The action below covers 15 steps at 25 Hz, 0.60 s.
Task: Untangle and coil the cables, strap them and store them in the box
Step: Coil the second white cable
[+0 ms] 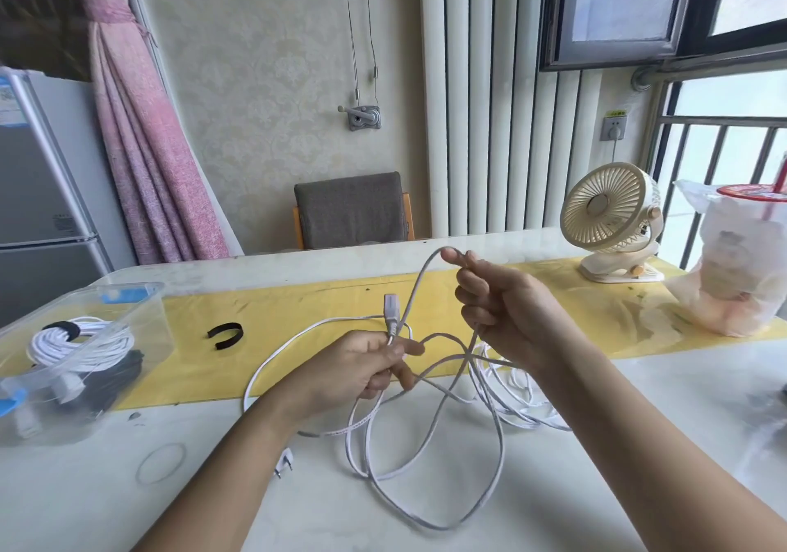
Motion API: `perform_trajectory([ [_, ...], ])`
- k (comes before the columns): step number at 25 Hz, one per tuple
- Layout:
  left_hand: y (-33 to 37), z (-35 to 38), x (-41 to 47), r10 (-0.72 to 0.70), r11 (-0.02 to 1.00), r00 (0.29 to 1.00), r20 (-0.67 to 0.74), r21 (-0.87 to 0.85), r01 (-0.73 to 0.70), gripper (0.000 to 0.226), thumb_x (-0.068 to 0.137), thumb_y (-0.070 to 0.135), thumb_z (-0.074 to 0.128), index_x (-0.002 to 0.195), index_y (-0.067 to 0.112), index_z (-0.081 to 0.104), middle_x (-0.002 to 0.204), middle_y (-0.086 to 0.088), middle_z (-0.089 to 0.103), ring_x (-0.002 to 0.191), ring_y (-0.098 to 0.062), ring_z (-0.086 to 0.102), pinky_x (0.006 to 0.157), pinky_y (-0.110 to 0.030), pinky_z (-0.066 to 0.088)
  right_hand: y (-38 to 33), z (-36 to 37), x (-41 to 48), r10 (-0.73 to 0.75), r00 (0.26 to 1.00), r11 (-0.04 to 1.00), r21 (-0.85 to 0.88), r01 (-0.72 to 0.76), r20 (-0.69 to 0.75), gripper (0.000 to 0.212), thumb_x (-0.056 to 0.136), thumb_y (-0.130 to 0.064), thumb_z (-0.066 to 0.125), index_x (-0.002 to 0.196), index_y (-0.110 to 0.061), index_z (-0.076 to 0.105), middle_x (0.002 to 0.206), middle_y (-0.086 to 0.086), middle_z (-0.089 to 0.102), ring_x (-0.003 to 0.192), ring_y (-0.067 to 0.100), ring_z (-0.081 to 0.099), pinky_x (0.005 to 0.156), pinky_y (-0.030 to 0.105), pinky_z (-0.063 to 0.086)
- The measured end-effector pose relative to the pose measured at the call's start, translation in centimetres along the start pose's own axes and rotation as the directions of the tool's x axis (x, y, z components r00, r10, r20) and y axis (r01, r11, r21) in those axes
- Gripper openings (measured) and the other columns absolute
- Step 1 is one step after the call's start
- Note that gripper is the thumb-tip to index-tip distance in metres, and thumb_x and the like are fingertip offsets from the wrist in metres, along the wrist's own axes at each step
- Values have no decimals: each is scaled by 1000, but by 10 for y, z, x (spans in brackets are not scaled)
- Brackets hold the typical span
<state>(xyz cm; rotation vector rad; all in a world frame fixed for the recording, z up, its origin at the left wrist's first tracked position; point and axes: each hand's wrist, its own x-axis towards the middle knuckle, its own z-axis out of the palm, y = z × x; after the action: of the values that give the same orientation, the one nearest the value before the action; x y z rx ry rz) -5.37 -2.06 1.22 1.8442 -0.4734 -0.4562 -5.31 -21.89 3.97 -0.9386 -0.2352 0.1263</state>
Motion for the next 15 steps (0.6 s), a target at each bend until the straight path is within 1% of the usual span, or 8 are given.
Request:
perform_trajectory([
  [2, -3, -1, 3, -16, 1000, 998, -61, 18, 17, 35, 100, 24, 40, 105, 2, 65, 74, -4, 68, 47, -6, 33, 45, -14, 27, 5, 8, -4, -97, 992, 985, -138, 107, 78, 26, 98, -16, 39, 106, -9, 63, 52, -4, 38, 45, 7, 13, 39, 16, 13],
  [4, -7, -1, 8, -23, 999, 985, -170, 34, 30, 37, 100, 27, 41, 102, -1, 64, 79, -8, 72, 44, -8, 34, 43, -15, 28, 11, 17, -9, -135, 975, 937, -298, 183, 175, 28, 98, -17, 40, 113, -14, 64, 55, -3, 40, 47, 8, 14, 42, 16, 14],
  [6, -9, -3, 14, -27, 999, 946, -322, -51, 11, 35, 101, 28, 39, 102, -1, 58, 78, -9, 72, 37, -9, 29, 38, -16, 24, 19, 23, -13, -180, 952, 802, -523, 287, 247, 28, 99, -14, 41, 116, -17, 63, 52, -8, 41, 46, 6, 25, 44, 14, 22],
  [8, -10, -8, 19, -60, 975, 892, -448, -219, -44, 31, 101, 26, 34, 100, 6, 57, 71, -8, 66, 36, -7, 23, 36, -15, 18, 29, 28, -15, -224, 919, 628, -673, 391, 325, 27, 99, -10, 44, 115, -18, 64, 54, -9, 42, 50, 7, 35, 50, 14, 29],
  [10, -9, -16, 19, -111, 889, 859, -500, -436, -139, 30, 99, 20, 29, 98, 9, 57, 65, -5, 59, 38, -6, 26, 38, -15, 17, 40, 30, -18, -188, 899, 527, -732, 433, 396, 27, 98, -11, 47, 115, -19, 66, 58, -8, 41, 55, 8, 36, 53, 18, 31],
  [12, -8, -26, 17, -138, 757, 874, -467, -618, -211, 36, 96, 21, 25, 114, 5, 52, 67, -6, 62, 44, -8, 34, 35, -14, 25, 47, 31, -21, -122, 890, 458, -770, 444, 440, 26, 98, -13, 48, 116, -16, 66, 57, -10, 38, 55, 6, 35, 53, 17, 31],
  [13, -8, -31, 15, -132, 700, 888, -441, -676, -231, 41, 95, 24, 25, 118, 1, 49, 72, -8, 64, 46, -10, 38, 35, -14, 31, 48, 30, -21, -87, 886, 426, -787, 446, 455, 26, 98, -15, 49, 117, -16, 66, 56, -10, 36, 55, 7, 33, 53, 18, 31],
  [15, -7, -38, 13, -109, 620, 901, -420, -738, -268, 42, 94, 25, 29, 117, -5, 48, 78, -9, 64, 45, -9, 40, 37, -15, 34, 49, 27, -22, -15, 881, 343, -825, 450, 474, 25, 97, -19, 51, 116, -19, 67, 56, -6, 38, 55, 13, 32, 53, 24, 33],
])
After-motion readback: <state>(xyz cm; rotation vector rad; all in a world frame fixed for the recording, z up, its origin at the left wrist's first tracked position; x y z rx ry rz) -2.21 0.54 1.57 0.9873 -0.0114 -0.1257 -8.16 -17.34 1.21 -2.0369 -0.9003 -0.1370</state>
